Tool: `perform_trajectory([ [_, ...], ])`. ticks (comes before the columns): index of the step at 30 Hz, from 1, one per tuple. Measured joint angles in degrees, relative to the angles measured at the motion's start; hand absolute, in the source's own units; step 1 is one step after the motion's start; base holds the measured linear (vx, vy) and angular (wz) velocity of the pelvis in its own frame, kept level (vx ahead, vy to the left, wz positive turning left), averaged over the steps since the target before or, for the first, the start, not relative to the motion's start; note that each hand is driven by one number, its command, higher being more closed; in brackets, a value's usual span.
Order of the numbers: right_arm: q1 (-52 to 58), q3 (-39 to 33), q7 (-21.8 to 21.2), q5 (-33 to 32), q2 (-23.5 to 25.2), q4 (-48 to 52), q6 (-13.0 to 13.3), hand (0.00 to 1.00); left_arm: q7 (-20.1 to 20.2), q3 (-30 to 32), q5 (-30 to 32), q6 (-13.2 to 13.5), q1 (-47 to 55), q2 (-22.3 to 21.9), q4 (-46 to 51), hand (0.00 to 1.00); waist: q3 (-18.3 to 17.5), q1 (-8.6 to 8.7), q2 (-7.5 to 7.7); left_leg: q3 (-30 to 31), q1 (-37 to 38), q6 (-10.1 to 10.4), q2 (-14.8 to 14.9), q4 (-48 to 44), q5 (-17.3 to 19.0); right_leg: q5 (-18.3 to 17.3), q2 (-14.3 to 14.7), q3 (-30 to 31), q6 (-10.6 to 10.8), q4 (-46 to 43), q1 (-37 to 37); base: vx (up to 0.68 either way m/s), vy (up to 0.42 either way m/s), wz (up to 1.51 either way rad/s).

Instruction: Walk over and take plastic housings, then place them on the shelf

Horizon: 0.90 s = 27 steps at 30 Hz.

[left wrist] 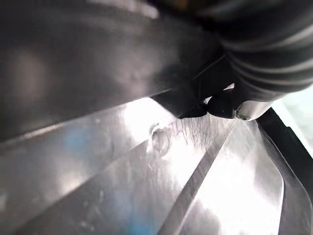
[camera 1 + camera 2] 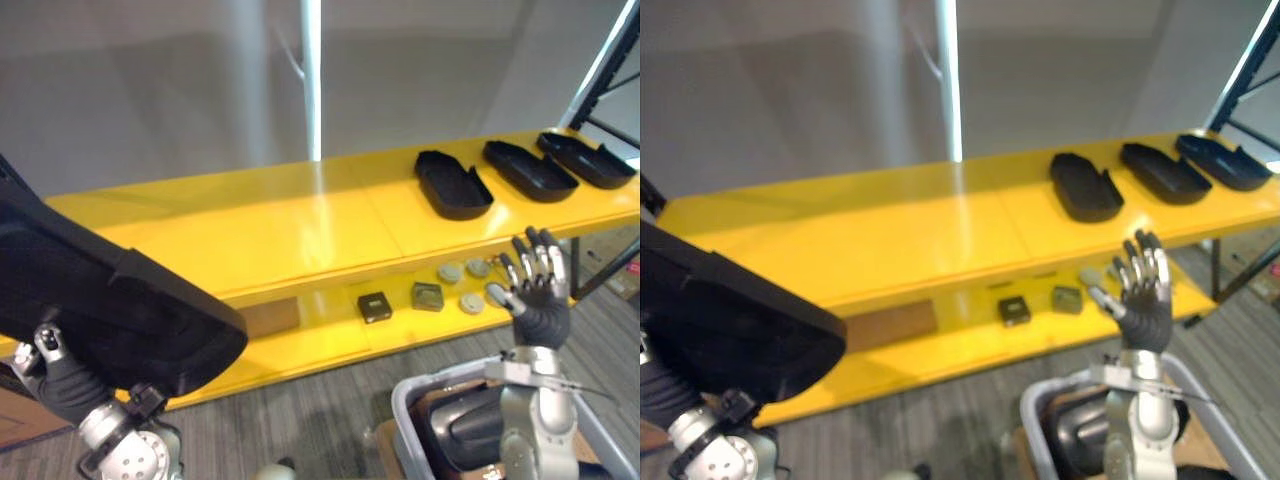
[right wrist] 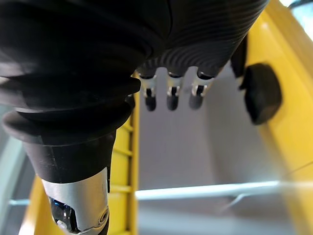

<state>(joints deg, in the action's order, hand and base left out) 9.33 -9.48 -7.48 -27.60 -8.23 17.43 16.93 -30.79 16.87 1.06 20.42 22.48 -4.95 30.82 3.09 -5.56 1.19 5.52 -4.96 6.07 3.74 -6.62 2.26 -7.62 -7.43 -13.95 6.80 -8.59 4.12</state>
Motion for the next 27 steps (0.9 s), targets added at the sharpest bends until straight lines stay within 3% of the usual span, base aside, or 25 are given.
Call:
perform_trajectory([
  [3,-3.0,2.7,-5.8,-2.8,0.1,0.1,-0.5,0.00,-0.5,0.6,0.0,-1.4,-0.2,0.0,-0.2,1.00,-0.9,0.01,1.43,-0.2,0.2,0.2,-0.2,1.4,-0.2,0.0,-0.2,0.0,0.0,0.8,0.1,0.07,-0.021,-0.01],
  [6,-7.3,8.8,-8.4,-3.7,0.1,0.1,-1.5,0.00,-1.5,0.9,0.1,-3.2,-0.2,0.0,-1.9,1.00,-1.1,-0.28,2.59,0.5,1.6,0.1,-0.8,2.4,-0.5,0.0,-0.7,-0.6,0.0,1.3,1.7,0.05,0.010,0.11],
  [8,-9.8,13.6,-8.7,-3.4,0.1,0.0,-1.9,0.00,-2.1,1.4,0.1,-4.3,0.0,0.0,-2.4,1.00,-1.3,-0.75,2.36,1.9,2.0,0.0,-1.3,2.9,-0.7,0.0,-1.1,-2.1,0.0,1.4,2.7,0.03,0.011,0.36],
  [11,-12.3,16.9,-6.3,-2.2,0.8,-0.7,-2.0,0.00,-1.4,3.2,0.0,-4.3,0.1,0.1,-2.4,1.00,-1.2,-1.68,1.94,2.0,1.7,-0.9,-1.5,4.4,-0.6,0.0,-1.6,-5.9,0.0,1.8,4.3,0.00,0.008,0.58],
  [13,-12.2,16.7,-3.2,-0.7,1.5,-0.9,-1.9,0.00,0.0,3.2,-0.1,-4.2,0.0,0.1,-2.5,1.00,-1.1,-1.15,1.92,-7.7,0.6,-1.6,1.4,2.9,-1.0,0.0,-2.0,-10.5,0.0,1.9,6.7,0.02,0.017,1.15],
  [15,-11.5,15.9,0.5,1.7,1.4,-1.4,-1.9,0.00,2.5,2.0,-0.3,-3.5,0.0,0.4,-2.5,1.00,-1.4,-0.14,0.88,-16.5,-1.1,-2.3,4.0,0.0,-1.5,0.0,-2.6,-14.6,0.0,1.7,8.7,0.05,0.071,1.35],
  [16,-11.2,15.5,1.8,2.8,1.3,-2.2,-1.8,0.00,3.8,1.4,-0.6,-3.0,-0.2,0.9,-2.5,1.00,-1.7,0.16,0.26,-17.3,-1.1,-2.0,3.7,0.3,-3.0,0.0,-3.2,-15.9,0.0,1.3,8.9,0.04,0.093,1.01],
  [23,-9.8,9.7,5.3,3.7,3.3,-9.4,-1.7,0.00,8.2,0.7,-0.7,-1.5,-3.2,6.5,-6.0,1.00,-0.9,0.17,0.92,-19.6,1.2,-2.4,0.6,4.9,-6.3,0.5,-5.7,-12.2,0.1,1.1,7.4,0.03,0.074,-0.02],
  [27,-6.8,8.5,6.1,3.7,4.4,-9.3,-1.7,0.00,8.6,0.8,-0.5,-1.6,-2.5,6.4,-7.1,1.00,-0.6,1.93,1.49,-21.6,2.8,-1.5,1.0,4.7,-5.2,1.0,-5.6,-6.6,-0.2,1.5,6.0,0.01,0.016,-0.55],
])
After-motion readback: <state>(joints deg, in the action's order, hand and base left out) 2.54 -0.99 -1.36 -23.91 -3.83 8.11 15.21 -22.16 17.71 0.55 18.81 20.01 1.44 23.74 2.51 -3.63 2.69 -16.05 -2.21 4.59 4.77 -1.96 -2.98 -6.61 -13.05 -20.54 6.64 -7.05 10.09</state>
